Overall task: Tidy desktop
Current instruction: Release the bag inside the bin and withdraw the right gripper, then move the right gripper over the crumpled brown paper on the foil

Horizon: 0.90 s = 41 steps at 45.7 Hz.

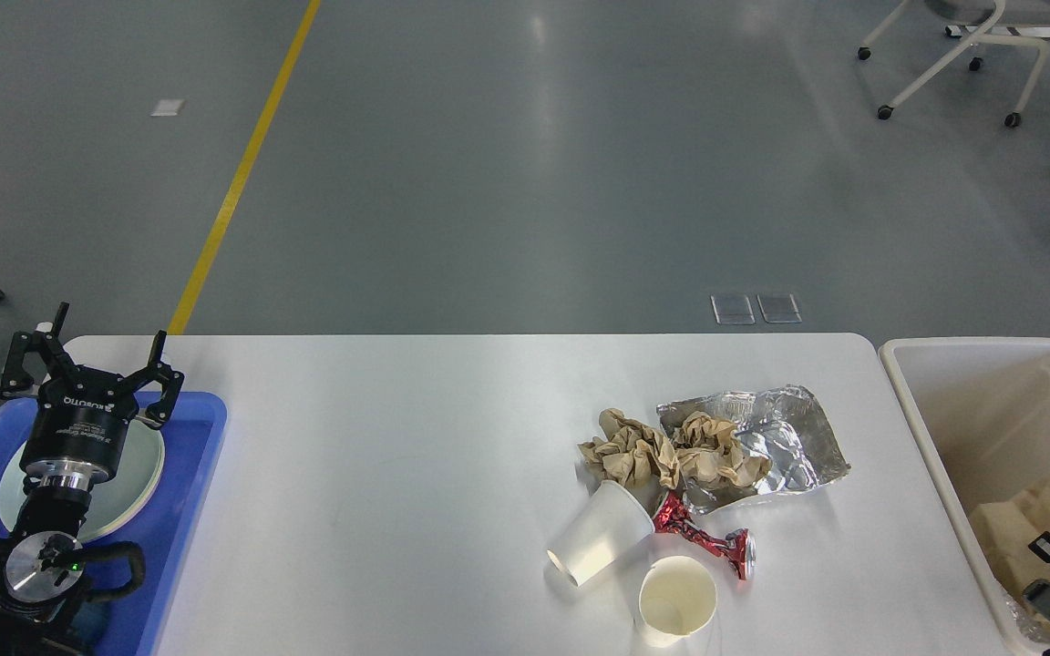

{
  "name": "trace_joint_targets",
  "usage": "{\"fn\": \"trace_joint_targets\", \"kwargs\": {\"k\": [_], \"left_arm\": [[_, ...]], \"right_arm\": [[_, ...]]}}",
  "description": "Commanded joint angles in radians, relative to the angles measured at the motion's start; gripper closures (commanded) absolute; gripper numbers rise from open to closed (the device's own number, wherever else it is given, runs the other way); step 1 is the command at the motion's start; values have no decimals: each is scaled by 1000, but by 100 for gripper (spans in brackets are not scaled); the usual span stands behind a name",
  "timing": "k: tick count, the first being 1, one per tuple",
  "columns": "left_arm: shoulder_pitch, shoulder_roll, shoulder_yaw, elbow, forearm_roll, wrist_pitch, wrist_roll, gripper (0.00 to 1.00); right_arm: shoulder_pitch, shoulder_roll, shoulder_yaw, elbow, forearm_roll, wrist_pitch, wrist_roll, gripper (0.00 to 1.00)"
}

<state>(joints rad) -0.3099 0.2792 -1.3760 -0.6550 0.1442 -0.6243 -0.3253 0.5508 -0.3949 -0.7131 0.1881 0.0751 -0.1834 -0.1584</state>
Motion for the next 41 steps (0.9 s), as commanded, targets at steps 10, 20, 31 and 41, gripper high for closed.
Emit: {"fn": "trace_joint_targets", "kwargs": {"k": [10, 20, 31, 41], "left_arm": [[0, 0, 0, 0, 0, 0, 0, 3], [0, 0, 0, 0, 0, 0, 0, 3], [0, 0, 0, 0, 0, 0, 0, 3], [0, 0, 0, 0, 0, 0, 0, 3]], "right_arm": [[8, -5, 1, 7, -8, -1, 5, 0], [47, -24, -11, 16, -21, 16, 7, 0], [187, -82, -11, 36, -147, 146, 7, 0], [421, -174, -23, 203, -352, 332, 3, 0]]}}
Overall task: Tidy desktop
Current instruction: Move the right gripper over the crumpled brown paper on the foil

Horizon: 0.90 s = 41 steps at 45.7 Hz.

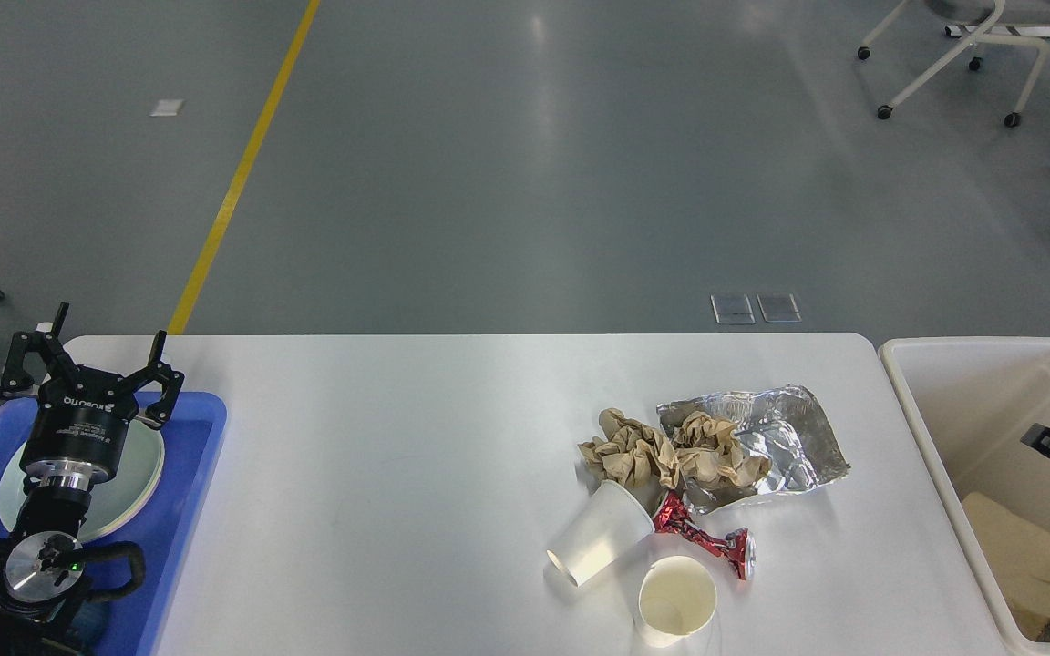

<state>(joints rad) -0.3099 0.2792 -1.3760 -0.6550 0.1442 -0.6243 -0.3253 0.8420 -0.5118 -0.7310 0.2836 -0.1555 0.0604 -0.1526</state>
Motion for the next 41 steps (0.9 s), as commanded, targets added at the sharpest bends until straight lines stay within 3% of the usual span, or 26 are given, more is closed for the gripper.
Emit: {"fn": "trace_joint_targets", "kwargs": {"k": [1, 8, 16, 28, 34, 41], "left_arm": [[0, 0, 0, 0, 0, 0, 0, 3], [0, 0, 0, 0, 0, 0, 0, 3], [0, 0, 0, 0, 0, 0, 0, 3], [0, 0, 0, 0, 0, 0, 0, 3], [0, 0, 0, 0, 0, 0, 0, 3], [0, 0, 0, 0, 0, 0, 0, 3]], "right_arm": [[164, -72, -5, 138, -154, 101, -4, 0], [428, -172, -36, 411, -324, 199, -10, 0], [742, -166, -221, 620, -346, 381, -10, 0], [1137, -21, -413, 887, -221, 605, -10, 0], [1313, 87, -504, 1014, -96, 659, -10, 0], [1512, 98, -516, 1219, -19, 677, -12, 0]]}}
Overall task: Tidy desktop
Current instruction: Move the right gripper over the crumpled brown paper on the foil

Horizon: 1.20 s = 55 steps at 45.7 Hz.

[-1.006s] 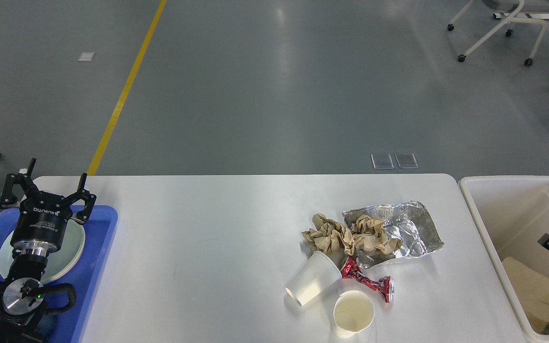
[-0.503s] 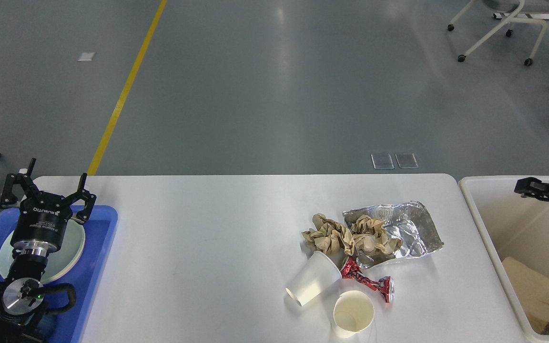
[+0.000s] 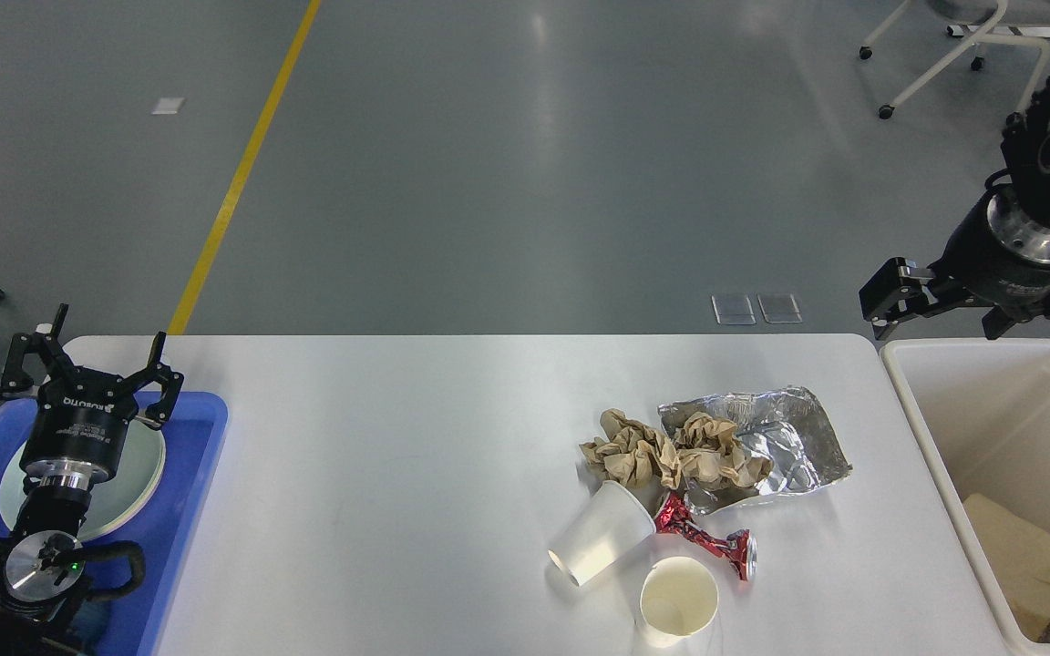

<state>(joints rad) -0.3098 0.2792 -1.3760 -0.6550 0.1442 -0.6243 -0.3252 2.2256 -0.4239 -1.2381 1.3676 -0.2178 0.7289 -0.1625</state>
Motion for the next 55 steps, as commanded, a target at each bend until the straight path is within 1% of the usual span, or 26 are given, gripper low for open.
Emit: {"fn": "trace_joint_targets", "kwargs": {"k": [1, 6, 11, 15, 27, 33, 39, 45, 55], "left_arm": [[0, 0, 0, 0, 0, 0, 0, 3], [0, 0, 0, 0, 0, 0, 0, 3], [0, 0, 0, 0, 0, 0, 0, 3], [0, 0, 0, 0, 0, 0, 0, 3], [0, 0, 0, 0, 0, 0, 0, 3], [0, 0, 0, 0, 0, 0, 0, 3], [0, 0, 0, 0, 0, 0, 0, 3], [0, 0, 0, 0, 0, 0, 0, 3], [0, 0, 0, 0, 0, 0, 0, 3]], "right_arm": [[153, 11, -9, 163, 43, 9, -2, 0], [261, 19, -8, 292, 46, 7, -2, 0], [341, 20, -6, 370, 98, -2, -2, 0], [347, 28, -4, 375, 144, -2, -2, 0], [336, 30, -3, 369, 144, -8, -2, 0], [332, 65, 5, 366, 141, -8, -2, 0], [276, 126, 32, 329, 138, -28, -2, 0], [158, 244, 95, 239, 153, -109, -2, 0], [-41, 326, 177, 114, 138, -213, -8, 0]]}}
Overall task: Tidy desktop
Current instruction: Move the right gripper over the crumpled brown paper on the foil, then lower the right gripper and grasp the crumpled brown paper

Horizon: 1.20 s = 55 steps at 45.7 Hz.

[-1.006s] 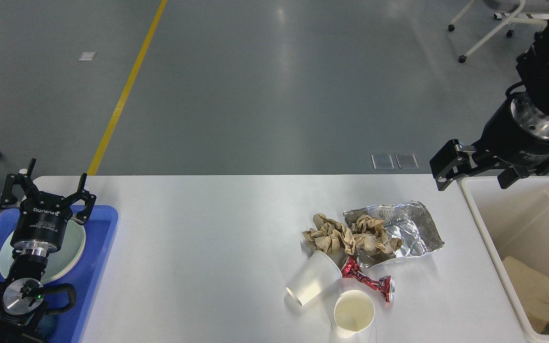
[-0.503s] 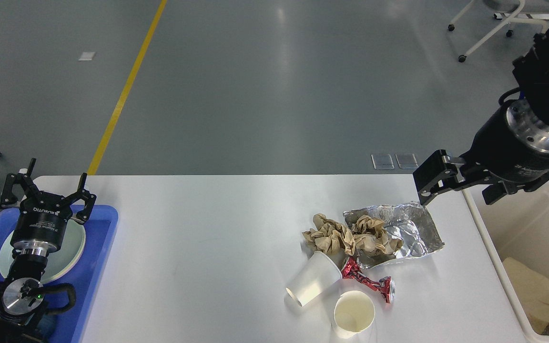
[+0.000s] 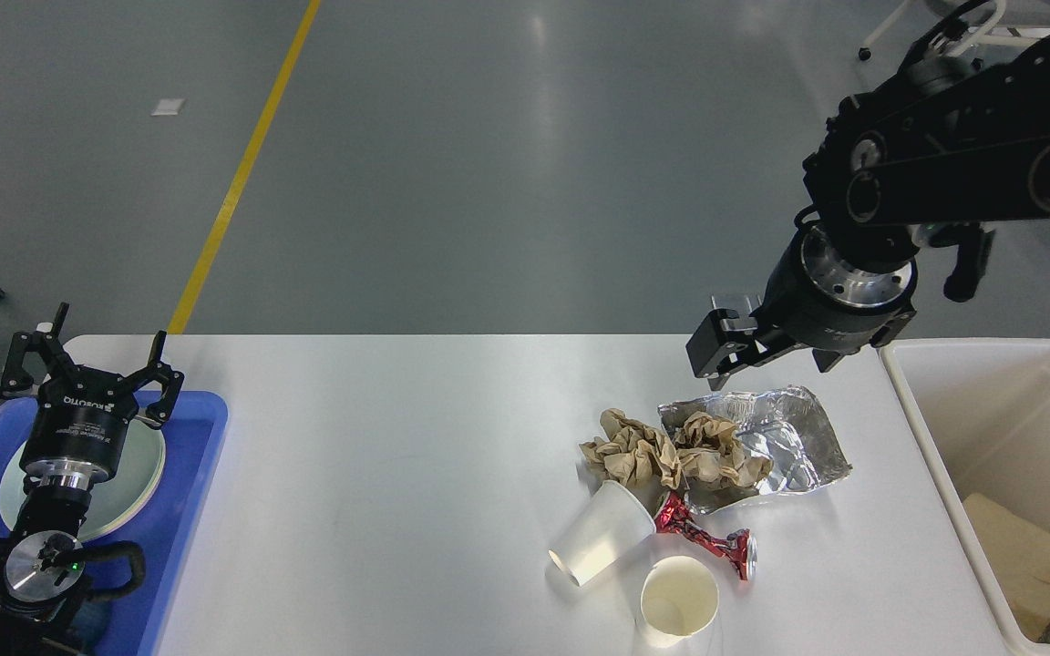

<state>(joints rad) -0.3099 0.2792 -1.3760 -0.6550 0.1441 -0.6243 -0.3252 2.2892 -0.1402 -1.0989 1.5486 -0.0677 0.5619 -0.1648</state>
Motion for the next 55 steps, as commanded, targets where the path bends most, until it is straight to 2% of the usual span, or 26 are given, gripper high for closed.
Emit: {"fn": "trace_joint_targets", "kwargs": {"k": [1, 11, 20, 26, 55], "left_arm": [[0, 0, 0, 0, 0, 0, 0, 3], [0, 0, 0, 0, 0, 0, 0, 3], [0, 0, 0, 0, 0, 0, 0, 3], [0, 0, 0, 0, 0, 0, 0, 3], [0, 0, 0, 0, 0, 0, 0, 3]], "right_arm": [[-129, 51, 37, -83, -12, -53, -7, 0], [-431, 122, 20, -370, -14, -83, -10, 0], [-704, 130, 19, -648, -15, -142, -9, 0], [-810, 130, 20, -758, -33, -165, -9, 0], [-1022, 168, 24, -858, -53, -327, -9, 0]]}}
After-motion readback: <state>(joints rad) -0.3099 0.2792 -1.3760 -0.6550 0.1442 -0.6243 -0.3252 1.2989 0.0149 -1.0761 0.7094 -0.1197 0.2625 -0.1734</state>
